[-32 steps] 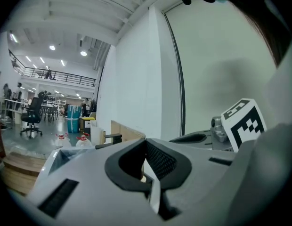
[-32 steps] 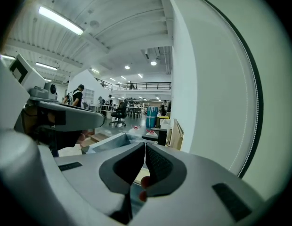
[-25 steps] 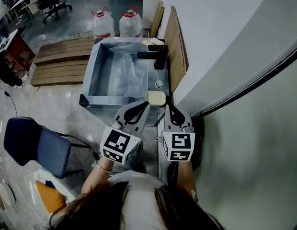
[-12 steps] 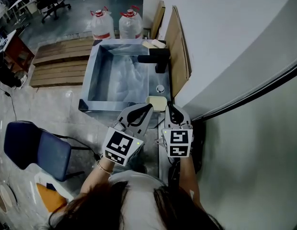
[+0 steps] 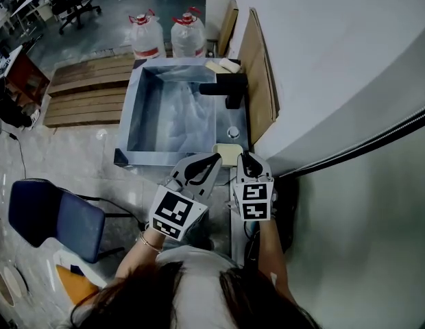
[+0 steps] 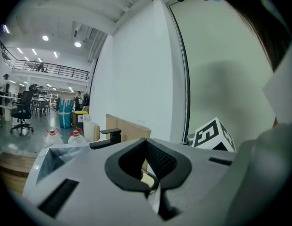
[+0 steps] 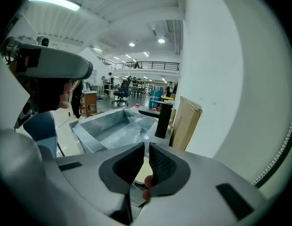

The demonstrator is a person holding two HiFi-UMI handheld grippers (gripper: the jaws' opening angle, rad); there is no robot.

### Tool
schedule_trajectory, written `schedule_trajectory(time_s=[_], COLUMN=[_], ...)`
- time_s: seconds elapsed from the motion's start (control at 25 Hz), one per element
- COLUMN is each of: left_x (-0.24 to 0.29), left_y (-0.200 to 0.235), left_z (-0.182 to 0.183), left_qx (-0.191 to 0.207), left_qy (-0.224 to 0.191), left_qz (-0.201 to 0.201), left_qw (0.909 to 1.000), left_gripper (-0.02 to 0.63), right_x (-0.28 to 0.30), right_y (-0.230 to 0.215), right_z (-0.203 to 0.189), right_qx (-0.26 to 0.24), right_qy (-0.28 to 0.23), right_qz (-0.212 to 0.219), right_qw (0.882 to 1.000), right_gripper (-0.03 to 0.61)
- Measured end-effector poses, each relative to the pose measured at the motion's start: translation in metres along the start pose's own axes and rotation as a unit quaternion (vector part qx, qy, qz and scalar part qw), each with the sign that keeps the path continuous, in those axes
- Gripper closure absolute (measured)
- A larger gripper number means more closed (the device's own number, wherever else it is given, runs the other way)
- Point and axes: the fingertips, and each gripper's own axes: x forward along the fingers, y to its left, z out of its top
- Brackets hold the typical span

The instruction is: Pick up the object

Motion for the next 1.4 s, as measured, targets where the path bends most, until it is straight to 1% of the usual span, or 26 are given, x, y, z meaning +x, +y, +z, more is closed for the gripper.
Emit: schedule_trajectory(time_s=[0.16, 0.28, 0.4, 0.72, 1.04, 1.4], left_x=[0.004, 0.007, 0.011, 0.021, 0.028, 0.034], left_y=[0.007, 0.012, 0.016, 0.025, 0.033, 0.038], left_z=[-0.006, -0.007, -0.009, -0.022, -0.032, -0.042], left_qx=[-0.004, -0.007, -0.008, -0.015, -0.021, -0.028], left_qy=[0.005, 0.008, 0.012, 0.027, 0.041, 0.050], left_qz=[0.000, 0.000, -0.002, -0.004, -0.003, -0.003], left_qw=[1.0000, 0.9999, 0.9999, 0.9995, 0.9990, 0.9984], left_gripper=[0.606, 0.606, 0.606, 0.606, 0.606, 0.606], right_x=[0.014, 0.022, 0.029, 0.055, 0.072, 0.085], right_y=[-0.003, -0.004, -0.007, -0.011, -0.016, -0.019], right_z=[-0.012, -0.018, -0.025, -0.053, -0.072, -0.086], right_qx=[0.000, 0.004, 0.006, 0.014, 0.036, 0.057], right_qy=[0.022, 0.044, 0.059, 0.102, 0.131, 0.149], right_qz=[-0.002, 0.001, -0.001, -0.002, -0.004, -0.008], right_qw=[1.000, 0.999, 0.998, 0.995, 0.991, 0.987], right_gripper=[0.546, 0.522, 0.511, 0.499, 0.492, 0.492])
